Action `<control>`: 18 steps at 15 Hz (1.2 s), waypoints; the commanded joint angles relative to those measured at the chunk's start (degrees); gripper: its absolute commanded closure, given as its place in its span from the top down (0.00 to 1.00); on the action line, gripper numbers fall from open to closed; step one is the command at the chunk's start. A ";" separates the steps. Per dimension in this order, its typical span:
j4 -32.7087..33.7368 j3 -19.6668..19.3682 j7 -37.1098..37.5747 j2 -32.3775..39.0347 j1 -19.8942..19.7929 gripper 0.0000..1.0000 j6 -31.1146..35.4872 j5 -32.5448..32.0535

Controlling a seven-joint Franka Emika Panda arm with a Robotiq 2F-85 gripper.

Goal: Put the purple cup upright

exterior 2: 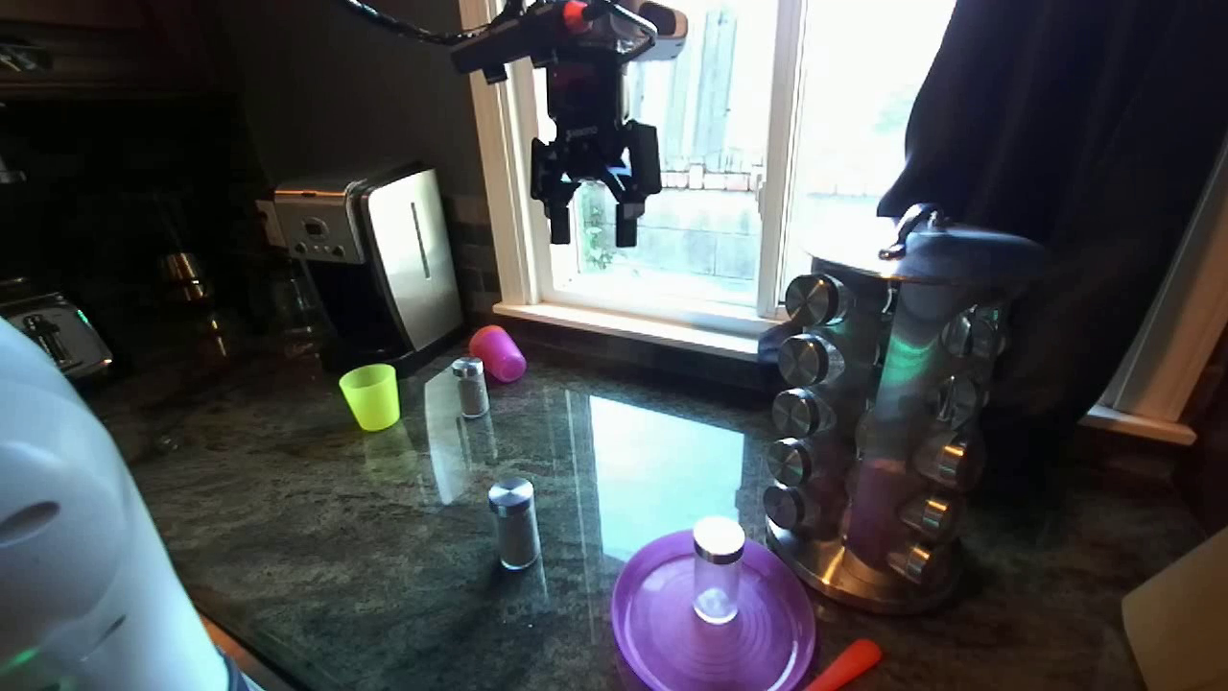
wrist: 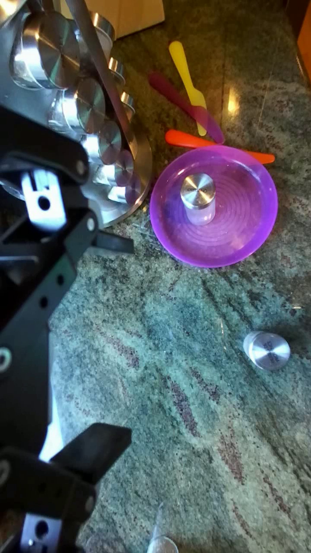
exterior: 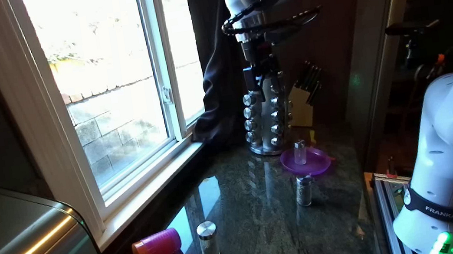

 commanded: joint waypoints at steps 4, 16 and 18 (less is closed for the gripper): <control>0.11 -0.78 0.21 0.03 0.88 1.00 -0.15 -0.23; 15.20 22.46 21.29 11.39 16.37 1.00 -2.17 -4.12; 16.73 24.16 30.93 15.82 17.11 1.00 1.68 -6.77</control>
